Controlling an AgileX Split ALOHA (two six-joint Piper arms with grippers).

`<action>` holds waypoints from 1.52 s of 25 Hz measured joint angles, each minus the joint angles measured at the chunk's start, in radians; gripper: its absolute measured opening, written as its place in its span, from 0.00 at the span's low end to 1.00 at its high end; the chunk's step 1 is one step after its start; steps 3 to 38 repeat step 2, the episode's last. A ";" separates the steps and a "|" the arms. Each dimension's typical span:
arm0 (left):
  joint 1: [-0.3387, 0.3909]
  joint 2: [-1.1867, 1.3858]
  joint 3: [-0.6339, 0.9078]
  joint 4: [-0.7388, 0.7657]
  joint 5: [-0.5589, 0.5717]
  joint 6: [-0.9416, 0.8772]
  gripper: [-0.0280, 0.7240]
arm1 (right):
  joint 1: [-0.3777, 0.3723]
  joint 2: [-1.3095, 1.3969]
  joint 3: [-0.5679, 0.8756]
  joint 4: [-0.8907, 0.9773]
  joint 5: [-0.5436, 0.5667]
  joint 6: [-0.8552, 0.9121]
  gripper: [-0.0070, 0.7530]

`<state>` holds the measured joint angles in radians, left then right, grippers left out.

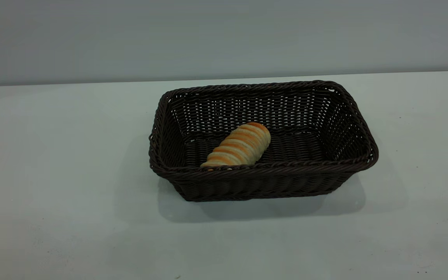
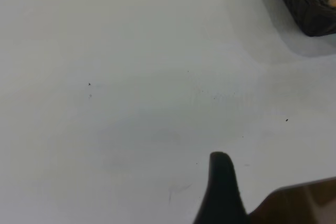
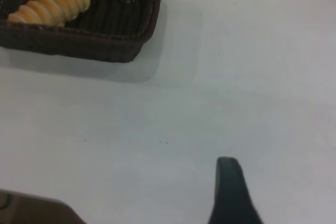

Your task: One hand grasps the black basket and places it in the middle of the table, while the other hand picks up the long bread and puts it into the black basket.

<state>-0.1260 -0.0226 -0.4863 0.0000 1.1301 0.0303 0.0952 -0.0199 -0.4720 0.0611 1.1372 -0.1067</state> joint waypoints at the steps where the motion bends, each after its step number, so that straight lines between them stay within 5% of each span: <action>1: 0.000 0.000 0.000 0.000 0.000 0.000 0.82 | 0.000 0.000 0.000 0.000 0.000 0.000 0.67; 38: 0.000 0.000 0.000 0.000 0.000 0.000 0.82 | 0.000 0.000 0.000 0.000 0.000 0.000 0.67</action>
